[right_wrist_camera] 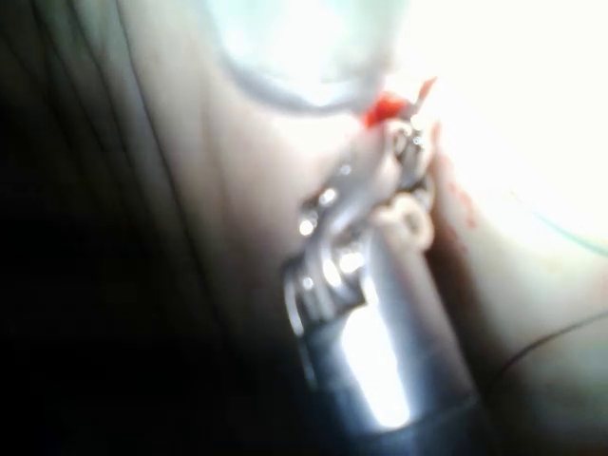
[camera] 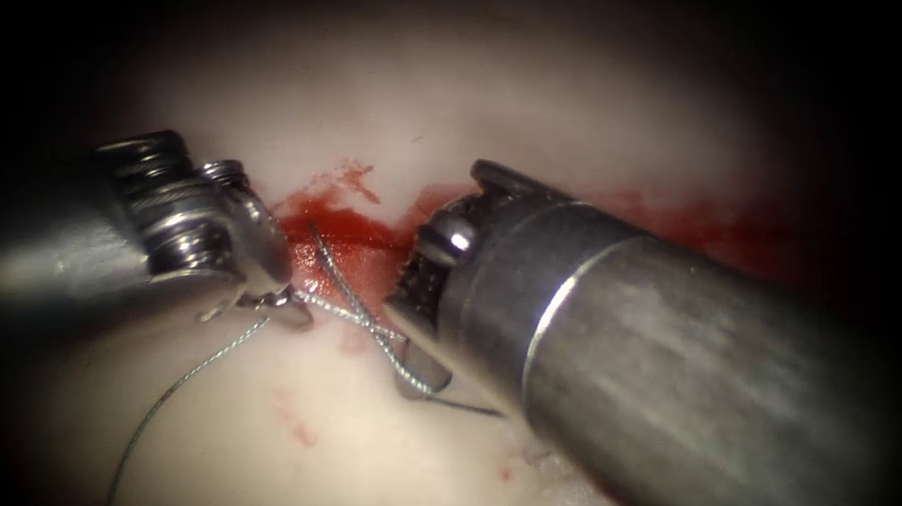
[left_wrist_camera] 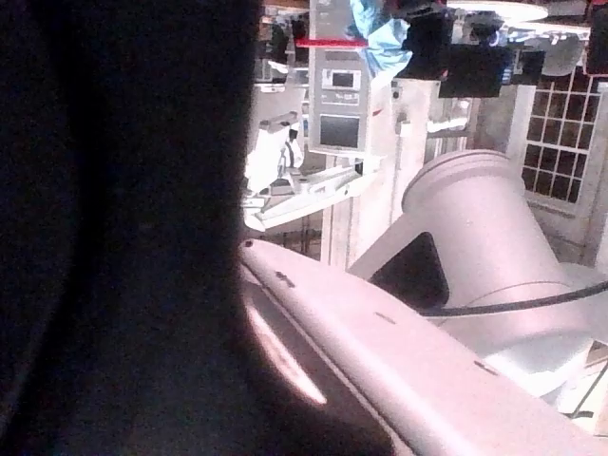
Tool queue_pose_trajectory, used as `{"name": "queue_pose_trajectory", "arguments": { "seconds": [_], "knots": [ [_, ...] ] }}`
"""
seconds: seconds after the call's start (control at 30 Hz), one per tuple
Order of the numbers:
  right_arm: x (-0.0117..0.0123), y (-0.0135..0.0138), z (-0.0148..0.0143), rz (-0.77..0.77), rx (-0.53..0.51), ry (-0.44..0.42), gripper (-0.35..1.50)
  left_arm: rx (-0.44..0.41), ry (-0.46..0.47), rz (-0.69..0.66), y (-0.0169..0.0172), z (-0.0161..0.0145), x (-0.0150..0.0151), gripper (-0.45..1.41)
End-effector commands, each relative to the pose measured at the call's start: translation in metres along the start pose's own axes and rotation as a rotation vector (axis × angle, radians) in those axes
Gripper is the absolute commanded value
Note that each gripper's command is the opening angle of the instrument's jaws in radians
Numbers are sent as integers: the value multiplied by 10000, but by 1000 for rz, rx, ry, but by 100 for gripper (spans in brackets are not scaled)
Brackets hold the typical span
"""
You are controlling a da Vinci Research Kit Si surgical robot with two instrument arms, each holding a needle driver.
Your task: Wound Closure
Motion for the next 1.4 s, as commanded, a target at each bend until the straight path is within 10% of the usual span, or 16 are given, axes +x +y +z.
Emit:
{"name": "queue_pose_trajectory", "arguments": {
  "seconds": [0.03, 0.67, 0.8, 0.83, 1.4],
  "knots": [
    [15, 0, -16, -2, 4, 33, -35, 3, -3, 0, 3, -6, -10, -45],
    [19, -2, -42, 29, 22, 134, -35, 5, 12, 3, 1, -5, -9, -45],
    [16, -6, -31, 23, 13, 128, -3, -9, 3, 5, 2, -12, -15, -45],
    [17, -8, -34, 27, 8, 158, -35, -18, -3, 5, 2, -15, -17, -45],
    [38, -1, -109, 115, -106, 495, -35, 52, 26, 39, -4, -22, -8, -45]
  ]
}}
